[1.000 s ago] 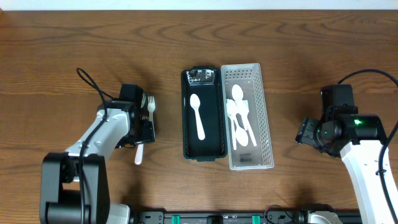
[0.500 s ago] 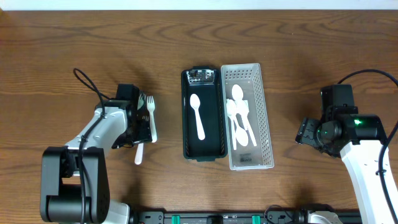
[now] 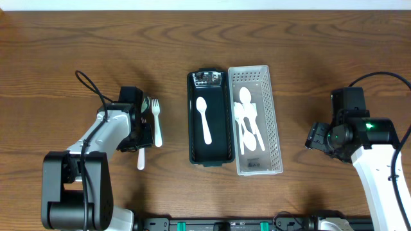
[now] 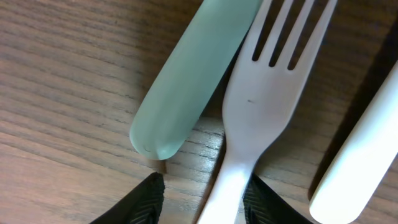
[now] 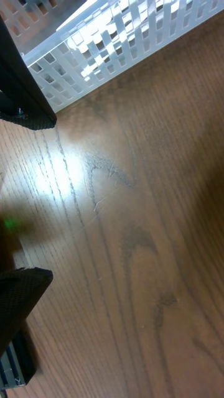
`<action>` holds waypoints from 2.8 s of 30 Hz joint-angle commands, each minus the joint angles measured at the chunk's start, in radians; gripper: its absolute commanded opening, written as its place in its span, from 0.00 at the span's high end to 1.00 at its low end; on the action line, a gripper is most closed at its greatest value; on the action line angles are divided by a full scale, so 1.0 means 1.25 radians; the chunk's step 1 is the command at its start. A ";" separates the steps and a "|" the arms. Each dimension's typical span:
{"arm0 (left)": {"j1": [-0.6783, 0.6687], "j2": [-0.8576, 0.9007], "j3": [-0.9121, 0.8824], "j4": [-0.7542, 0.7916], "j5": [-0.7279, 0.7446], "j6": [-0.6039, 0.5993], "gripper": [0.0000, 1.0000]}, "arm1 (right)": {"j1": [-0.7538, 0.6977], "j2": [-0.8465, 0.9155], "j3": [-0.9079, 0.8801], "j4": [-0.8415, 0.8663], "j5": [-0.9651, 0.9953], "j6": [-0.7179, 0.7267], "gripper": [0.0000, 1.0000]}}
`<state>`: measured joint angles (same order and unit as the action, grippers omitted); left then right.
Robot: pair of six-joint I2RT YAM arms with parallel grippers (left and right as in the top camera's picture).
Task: Pack container
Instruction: 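Return the left gripper to the forks and grasp a white fork, then carry the white fork right and drop it into the black tray, then move the left gripper back and grasp the second white fork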
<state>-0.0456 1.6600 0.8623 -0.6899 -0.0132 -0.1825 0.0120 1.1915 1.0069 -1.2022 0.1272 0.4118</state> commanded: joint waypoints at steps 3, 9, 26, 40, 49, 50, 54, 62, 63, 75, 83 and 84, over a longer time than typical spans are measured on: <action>0.004 0.005 -0.006 0.002 0.003 -0.001 0.64 | -0.006 0.004 0.003 -0.002 0.002 -0.008 0.25; 0.004 0.005 -0.006 0.013 0.005 -0.001 0.74 | -0.006 0.004 0.003 -0.002 0.002 -0.008 0.26; 0.004 0.005 -0.006 0.016 0.005 -0.001 0.94 | -0.006 0.004 0.003 -0.005 0.002 -0.008 0.26; -0.116 -0.109 0.273 -0.201 0.005 0.023 0.94 | -0.005 0.004 0.003 -0.005 0.002 -0.008 0.26; -0.331 -0.114 0.394 -0.170 0.005 -0.080 0.94 | -0.006 0.004 0.003 -0.004 0.002 -0.008 0.26; -0.356 -0.105 0.393 -0.152 0.005 -0.093 0.94 | -0.005 0.004 0.003 -0.004 0.002 -0.008 0.26; -0.422 -0.049 0.393 -0.102 0.005 -0.139 0.94 | -0.005 0.004 0.003 -0.002 0.002 -0.008 0.26; -0.498 0.101 0.393 -0.074 0.005 -0.152 0.94 | -0.005 0.004 0.003 -0.005 0.002 -0.008 0.26; -0.501 0.111 0.393 -0.074 0.005 -0.151 0.95 | -0.005 0.004 0.003 -0.005 0.002 -0.008 0.26; -0.478 0.052 0.439 -0.100 0.001 -0.078 0.27 | -0.005 0.004 0.003 -0.012 0.002 -0.008 0.26; -0.300 -0.054 0.461 -0.160 -0.001 -0.067 0.24 | -0.005 0.004 0.003 -0.011 0.002 -0.008 0.26; -0.271 -0.054 0.461 -0.163 -0.001 -0.067 0.23 | -0.005 0.004 0.003 -0.011 0.002 -0.008 0.25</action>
<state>-0.4744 1.6081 1.4235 -0.8787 -0.0029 -0.2829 0.0120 1.1915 1.0069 -1.2144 0.1272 0.4118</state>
